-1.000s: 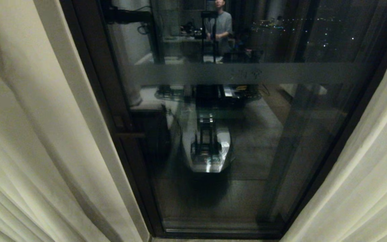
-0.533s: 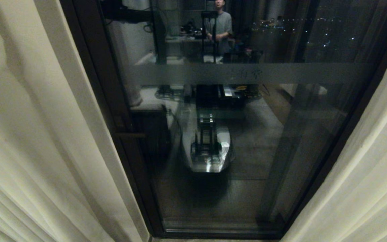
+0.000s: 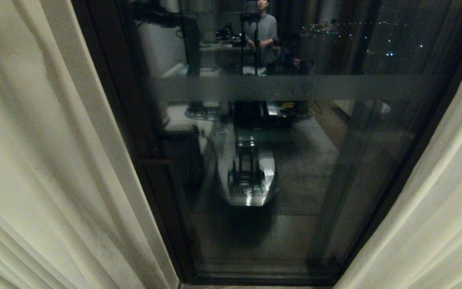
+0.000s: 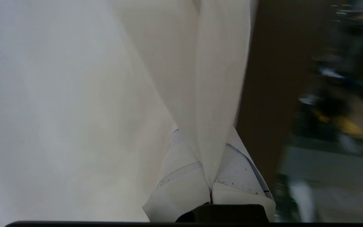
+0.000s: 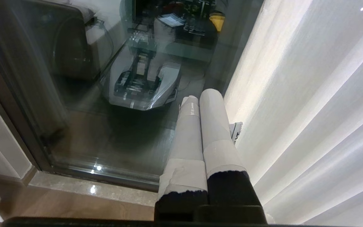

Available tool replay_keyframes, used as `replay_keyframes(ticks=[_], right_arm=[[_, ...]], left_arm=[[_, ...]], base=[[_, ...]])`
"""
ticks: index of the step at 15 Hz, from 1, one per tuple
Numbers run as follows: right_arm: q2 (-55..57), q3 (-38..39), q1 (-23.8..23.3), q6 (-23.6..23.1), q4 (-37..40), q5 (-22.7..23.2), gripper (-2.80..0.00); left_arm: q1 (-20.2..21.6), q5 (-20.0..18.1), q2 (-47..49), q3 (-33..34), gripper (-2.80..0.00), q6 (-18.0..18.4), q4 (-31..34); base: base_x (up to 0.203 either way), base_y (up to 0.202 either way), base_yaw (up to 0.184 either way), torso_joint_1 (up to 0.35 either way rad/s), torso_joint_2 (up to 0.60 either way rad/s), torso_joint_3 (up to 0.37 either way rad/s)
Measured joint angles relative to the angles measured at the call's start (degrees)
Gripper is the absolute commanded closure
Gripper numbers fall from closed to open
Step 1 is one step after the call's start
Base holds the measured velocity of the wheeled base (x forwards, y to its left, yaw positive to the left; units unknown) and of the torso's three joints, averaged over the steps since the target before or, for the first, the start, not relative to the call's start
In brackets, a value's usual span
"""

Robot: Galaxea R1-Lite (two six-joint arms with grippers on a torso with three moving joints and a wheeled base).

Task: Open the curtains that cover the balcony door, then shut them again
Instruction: Close the inner curtains on both sides

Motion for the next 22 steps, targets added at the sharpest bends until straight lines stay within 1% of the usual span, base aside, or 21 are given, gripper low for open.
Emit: replay_keyframes(ticks=[5,10,13,15,20,22], right_arm=[[0.0,0.0,0.0,0.0,0.0,0.0,0.00],[0.0,0.0,0.0,0.0,0.0,0.0,0.00],[0.0,0.0,0.0,0.0,0.0,0.0,0.00],[0.0,0.0,0.0,0.0,0.0,0.0,0.00],[0.0,0.0,0.0,0.0,0.0,0.0,0.00],[0.0,0.0,0.0,0.0,0.0,0.0,0.00]], left_arm=[[-7.1,0.1,-1.6,1.1,0.00,0.0,0.3],[-15.2,0.2,-4.0,5.5,0.00,-0.1,0.3],[-19.8,0.7,-4.9,6.6,0.00,-0.7,0.3],[-20.9,0.7,-5.2,6.7,0.00,-0.7,0.4],[-21.2,0.7,-6.5,8.1,0.00,-0.7,0.2],[-21.2,0.8,-7.1,8.9,0.00,-0.7,0.3]], base=[[0.000,0.000,0.000,0.000,0.00,0.000],[0.000,0.000,0.000,0.000,0.00,0.000],[0.000,0.000,0.000,0.000,0.00,0.000],[0.000,0.000,0.000,0.000,0.00,0.000],[0.000,0.000,0.000,0.000,0.00,0.000],[0.001,-0.125,0.009,0.002,0.01,0.002]])
